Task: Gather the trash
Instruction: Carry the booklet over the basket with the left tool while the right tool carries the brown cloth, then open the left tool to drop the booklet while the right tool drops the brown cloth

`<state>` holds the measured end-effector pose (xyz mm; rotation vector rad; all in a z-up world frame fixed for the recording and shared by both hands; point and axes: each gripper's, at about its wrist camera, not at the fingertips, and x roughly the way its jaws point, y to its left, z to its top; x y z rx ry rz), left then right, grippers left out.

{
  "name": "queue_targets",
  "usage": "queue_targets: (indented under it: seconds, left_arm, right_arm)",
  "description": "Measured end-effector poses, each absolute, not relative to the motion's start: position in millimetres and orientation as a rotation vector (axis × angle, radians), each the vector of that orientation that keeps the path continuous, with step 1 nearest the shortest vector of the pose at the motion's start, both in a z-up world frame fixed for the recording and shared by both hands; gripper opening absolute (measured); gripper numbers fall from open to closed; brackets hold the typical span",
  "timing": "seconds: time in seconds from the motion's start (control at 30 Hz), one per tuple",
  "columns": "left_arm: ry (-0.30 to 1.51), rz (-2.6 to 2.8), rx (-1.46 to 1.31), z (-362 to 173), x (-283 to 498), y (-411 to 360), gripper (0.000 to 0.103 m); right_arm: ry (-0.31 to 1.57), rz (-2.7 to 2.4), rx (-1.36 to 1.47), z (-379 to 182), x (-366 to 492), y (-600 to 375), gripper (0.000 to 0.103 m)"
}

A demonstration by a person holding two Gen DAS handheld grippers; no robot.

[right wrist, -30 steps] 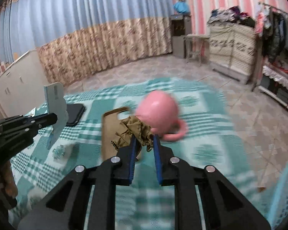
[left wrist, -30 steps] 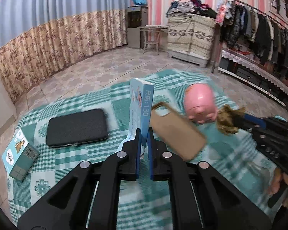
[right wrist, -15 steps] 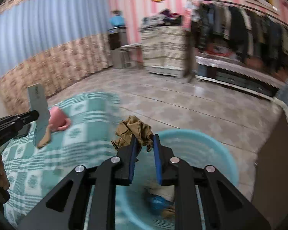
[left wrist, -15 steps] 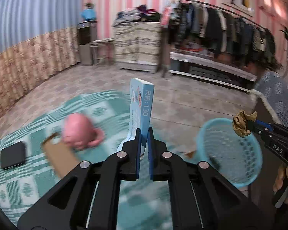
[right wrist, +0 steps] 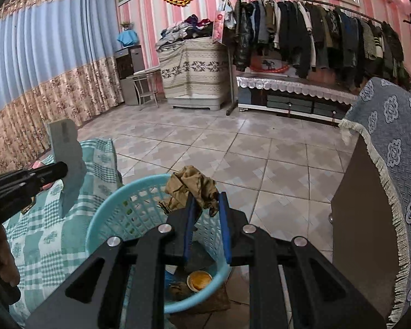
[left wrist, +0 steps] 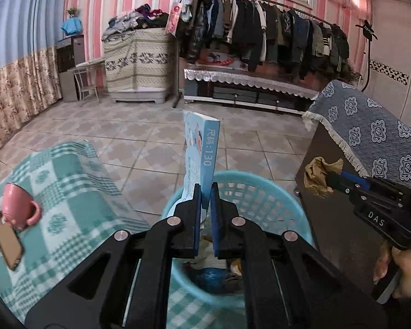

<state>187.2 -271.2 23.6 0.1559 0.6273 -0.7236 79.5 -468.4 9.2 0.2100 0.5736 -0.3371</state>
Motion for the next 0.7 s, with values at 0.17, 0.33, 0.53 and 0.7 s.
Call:
queue_targets:
  seconds: [0.17,0.33,0.53,0.7]
  left_arm:
    - [0.64,-0.761,0.173,21.1,183.6,-291.2,0.005]
    - [0.665,-0.77,0.205,7.6,184.5,-312.2,0.005]
    - [0.726,-0.757,0.21,-9.3,196.8,-315.4,0.038]
    - [0.71,-0.723,0.202,-6.4,200.0,-301.8,0.063]
  right_arm:
    - [0.577,-0.348,0.239,0.1,74.0,-482.9,0.018]
    - [0.588,-0.348,0.262,-8.1,75.0,-493.2,0.018]
    - [0.597,-0.344,0.274,-13.2,80.5,-494.7,0.018]
    - [0.615,-0.337,0.279,-22.0,85.1,-490.3,0.018]
